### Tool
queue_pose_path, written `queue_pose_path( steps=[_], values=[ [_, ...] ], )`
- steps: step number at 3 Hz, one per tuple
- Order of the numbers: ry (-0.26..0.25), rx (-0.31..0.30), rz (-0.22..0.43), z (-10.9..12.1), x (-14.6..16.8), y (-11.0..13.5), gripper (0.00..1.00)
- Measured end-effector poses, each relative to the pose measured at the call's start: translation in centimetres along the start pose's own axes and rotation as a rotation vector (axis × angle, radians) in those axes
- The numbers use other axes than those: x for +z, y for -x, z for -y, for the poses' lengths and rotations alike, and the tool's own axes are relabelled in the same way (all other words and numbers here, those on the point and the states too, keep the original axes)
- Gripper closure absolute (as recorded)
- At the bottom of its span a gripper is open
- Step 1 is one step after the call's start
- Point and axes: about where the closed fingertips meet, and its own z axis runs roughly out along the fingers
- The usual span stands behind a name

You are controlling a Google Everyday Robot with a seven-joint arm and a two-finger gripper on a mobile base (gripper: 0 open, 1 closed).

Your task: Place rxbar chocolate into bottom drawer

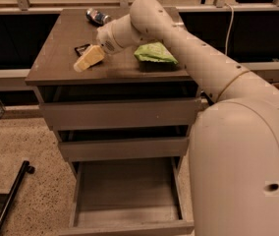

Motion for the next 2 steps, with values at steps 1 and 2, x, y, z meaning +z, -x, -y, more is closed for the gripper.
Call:
queue_pose_path(
  steps=[1,2],
  values=[
    [-0.014,0.033,0.007,-0.12,-0.51,-0.62,0.0],
    [-0.014,0.047,0.009,-0.05,-0.45,-0.94,0.0]
  ],
)
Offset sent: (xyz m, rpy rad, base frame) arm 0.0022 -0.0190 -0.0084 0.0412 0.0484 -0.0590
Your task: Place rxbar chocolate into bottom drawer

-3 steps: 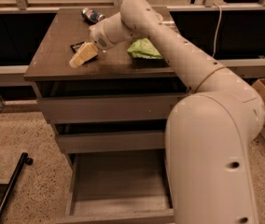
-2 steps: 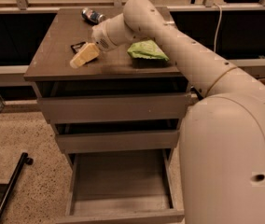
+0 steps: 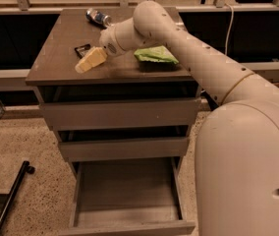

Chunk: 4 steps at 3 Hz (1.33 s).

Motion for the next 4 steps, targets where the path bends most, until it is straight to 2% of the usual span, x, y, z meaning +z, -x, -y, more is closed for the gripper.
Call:
queue_pose_path(
  steps=[3,4],
  values=[
    [0.011,0.093,-0.007,1.7,2.2,-3.1,0.0],
    [0.007,0.089,-0.026,1.8,2.6,-3.2,0.27]
  ],
)
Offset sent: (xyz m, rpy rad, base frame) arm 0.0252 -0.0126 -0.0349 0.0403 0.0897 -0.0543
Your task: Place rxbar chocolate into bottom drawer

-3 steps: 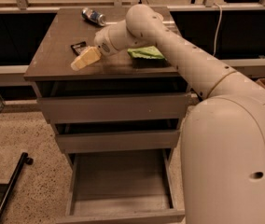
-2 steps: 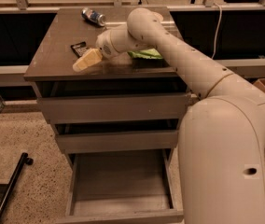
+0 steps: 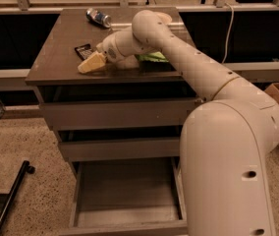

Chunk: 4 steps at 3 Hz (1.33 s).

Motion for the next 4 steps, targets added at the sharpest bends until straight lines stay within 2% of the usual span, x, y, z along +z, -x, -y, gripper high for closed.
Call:
queue_pose_path(
  steps=[3,4],
  values=[
    [-0.002,-0.014,-0.01,-0.5,0.1,0.2,0.96],
    [-0.005,-0.046,-0.009,-1.3,-0.1,1.3,1.0]
  ],
)
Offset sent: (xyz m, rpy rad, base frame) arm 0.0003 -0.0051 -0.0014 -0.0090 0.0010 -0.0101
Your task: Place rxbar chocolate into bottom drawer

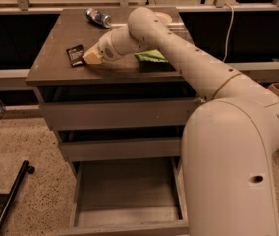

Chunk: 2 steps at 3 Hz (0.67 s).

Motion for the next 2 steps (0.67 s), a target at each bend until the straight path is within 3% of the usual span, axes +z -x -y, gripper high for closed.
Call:
queue_pose_path(
  steps=[1,2],
  values=[
    [-0.004,-0.052,-0.001,-1.8,-1.1,2.0,1.0],
    [-0.061,-0.085,0.013,-4.1,-4.7,4.9,1.0]
  ],
)
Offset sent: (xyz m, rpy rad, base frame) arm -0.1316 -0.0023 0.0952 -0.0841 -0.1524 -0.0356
